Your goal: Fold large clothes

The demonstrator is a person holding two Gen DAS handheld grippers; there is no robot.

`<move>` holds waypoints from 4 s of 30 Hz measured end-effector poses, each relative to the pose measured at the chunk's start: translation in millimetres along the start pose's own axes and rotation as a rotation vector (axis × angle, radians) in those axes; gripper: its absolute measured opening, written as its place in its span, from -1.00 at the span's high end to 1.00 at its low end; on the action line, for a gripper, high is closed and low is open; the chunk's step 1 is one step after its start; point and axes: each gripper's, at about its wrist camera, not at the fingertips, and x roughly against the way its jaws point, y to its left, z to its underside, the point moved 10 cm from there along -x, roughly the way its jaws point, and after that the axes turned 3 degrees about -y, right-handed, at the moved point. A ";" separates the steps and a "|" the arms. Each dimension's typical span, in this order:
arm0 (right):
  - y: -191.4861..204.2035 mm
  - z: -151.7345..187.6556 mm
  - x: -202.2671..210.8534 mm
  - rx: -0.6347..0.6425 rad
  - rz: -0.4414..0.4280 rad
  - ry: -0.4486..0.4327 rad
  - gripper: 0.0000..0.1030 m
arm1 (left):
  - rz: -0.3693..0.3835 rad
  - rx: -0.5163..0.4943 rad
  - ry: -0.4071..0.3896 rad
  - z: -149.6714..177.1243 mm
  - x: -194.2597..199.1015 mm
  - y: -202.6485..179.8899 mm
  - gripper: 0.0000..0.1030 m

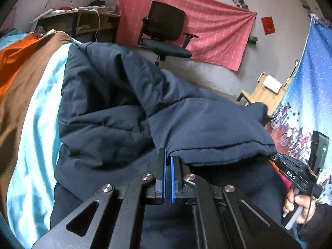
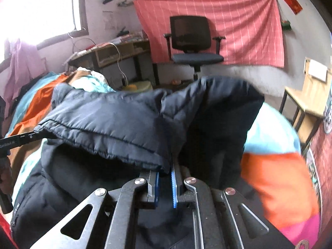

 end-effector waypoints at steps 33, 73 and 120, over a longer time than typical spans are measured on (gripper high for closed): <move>16.6 -65.2 -81.4 0.009 -0.024 0.075 0.22 | 0.051 -0.117 -0.017 5.0 -7.8 3.7 0.88; -18.0 -25.9 -151.5 -0.139 -0.037 0.109 0.30 | 0.142 0.299 0.102 -84.5 -165.2 130.3 0.93; 19.5 -9.0 -127.8 0.169 -0.086 0.199 0.14 | 0.127 -0.349 0.157 -12.6 -155.6 -1.0 0.68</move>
